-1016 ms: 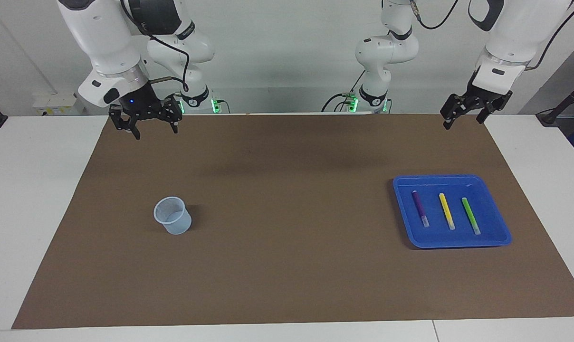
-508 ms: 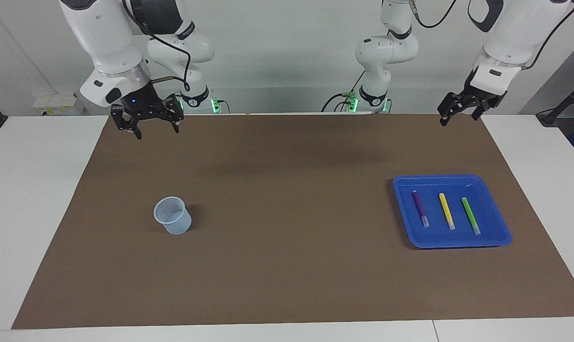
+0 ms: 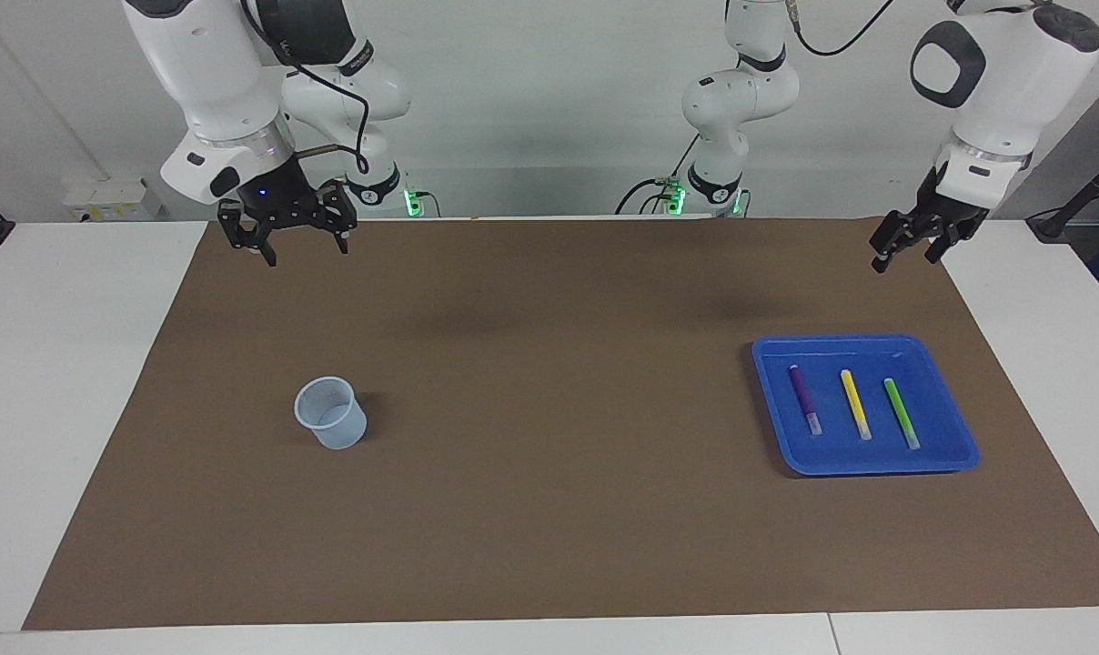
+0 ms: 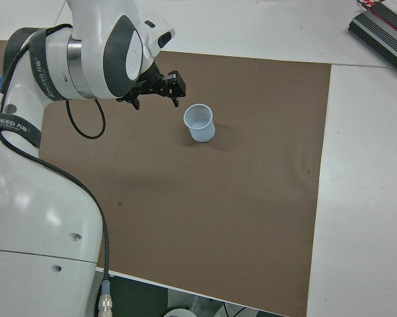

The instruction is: Transfer and insert pens with both arms

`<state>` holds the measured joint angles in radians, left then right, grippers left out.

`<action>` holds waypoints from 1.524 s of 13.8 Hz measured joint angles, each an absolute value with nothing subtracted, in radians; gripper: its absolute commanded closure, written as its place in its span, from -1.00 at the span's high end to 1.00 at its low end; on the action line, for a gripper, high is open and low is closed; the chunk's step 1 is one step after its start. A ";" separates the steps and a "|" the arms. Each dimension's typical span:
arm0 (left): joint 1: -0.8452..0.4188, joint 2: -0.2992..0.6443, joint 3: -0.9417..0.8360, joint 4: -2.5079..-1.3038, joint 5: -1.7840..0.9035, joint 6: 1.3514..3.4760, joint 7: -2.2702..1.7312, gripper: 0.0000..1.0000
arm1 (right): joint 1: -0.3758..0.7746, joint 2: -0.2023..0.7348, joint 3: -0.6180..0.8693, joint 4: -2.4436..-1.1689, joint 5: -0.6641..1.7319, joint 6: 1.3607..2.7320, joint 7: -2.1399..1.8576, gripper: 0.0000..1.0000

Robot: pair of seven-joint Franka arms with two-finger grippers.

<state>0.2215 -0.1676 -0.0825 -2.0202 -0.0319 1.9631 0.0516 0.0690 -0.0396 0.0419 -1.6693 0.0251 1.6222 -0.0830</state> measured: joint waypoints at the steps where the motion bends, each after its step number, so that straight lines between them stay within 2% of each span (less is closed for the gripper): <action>1: 0.222 -0.158 -0.083 -2.040 -0.032 1.997 0.072 1.00 | 0.072 -0.040 0.044 -1.669 0.027 1.622 -0.083 1.00; 6: 0.309 -0.077 -0.076 -2.052 -0.032 2.106 0.229 1.00 | 0.117 -0.042 0.049 -1.671 0.035 1.668 -0.083 1.00; 11: 0.312 0.035 -0.081 -2.051 -0.027 2.235 0.246 1.00 | 0.155 -0.041 0.052 -1.678 0.146 1.712 -0.048 1.00; 17: 0.311 0.102 -0.082 -2.050 -0.024 2.319 0.252 1.00 | 0.255 -0.031 0.055 -1.712 0.193 1.800 0.140 1.00; 21: 0.313 0.141 -0.079 -2.017 -0.024 2.334 0.277 1.00 | 0.268 -0.025 0.055 -1.763 0.259 1.868 0.193 1.00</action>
